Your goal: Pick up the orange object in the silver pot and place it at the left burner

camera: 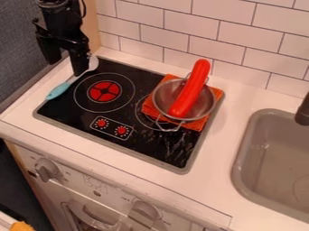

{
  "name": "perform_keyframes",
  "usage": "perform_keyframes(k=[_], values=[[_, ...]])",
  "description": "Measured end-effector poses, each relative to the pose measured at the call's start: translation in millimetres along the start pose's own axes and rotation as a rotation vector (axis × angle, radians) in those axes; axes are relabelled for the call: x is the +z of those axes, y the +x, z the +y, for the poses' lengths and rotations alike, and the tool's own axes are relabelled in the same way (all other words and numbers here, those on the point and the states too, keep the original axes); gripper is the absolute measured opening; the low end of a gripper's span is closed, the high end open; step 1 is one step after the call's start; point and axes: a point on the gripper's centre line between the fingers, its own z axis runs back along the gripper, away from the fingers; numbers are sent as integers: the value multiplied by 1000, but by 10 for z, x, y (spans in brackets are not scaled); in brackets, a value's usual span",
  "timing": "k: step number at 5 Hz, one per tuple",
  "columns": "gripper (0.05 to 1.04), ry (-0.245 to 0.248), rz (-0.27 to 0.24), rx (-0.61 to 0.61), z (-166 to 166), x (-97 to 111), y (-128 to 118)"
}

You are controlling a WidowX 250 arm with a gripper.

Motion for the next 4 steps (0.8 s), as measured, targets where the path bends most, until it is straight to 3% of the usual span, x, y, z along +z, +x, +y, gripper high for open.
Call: perform_keyframes(k=[1,2,3,4], values=[[1001,-19,31,0,-48,-111,-30],[1001,-47,20,-89,-446,-96,162],[1001,-86,-10,-222,-998,-41,362],[1001,-91,-71,-327,-1368,121,490]])
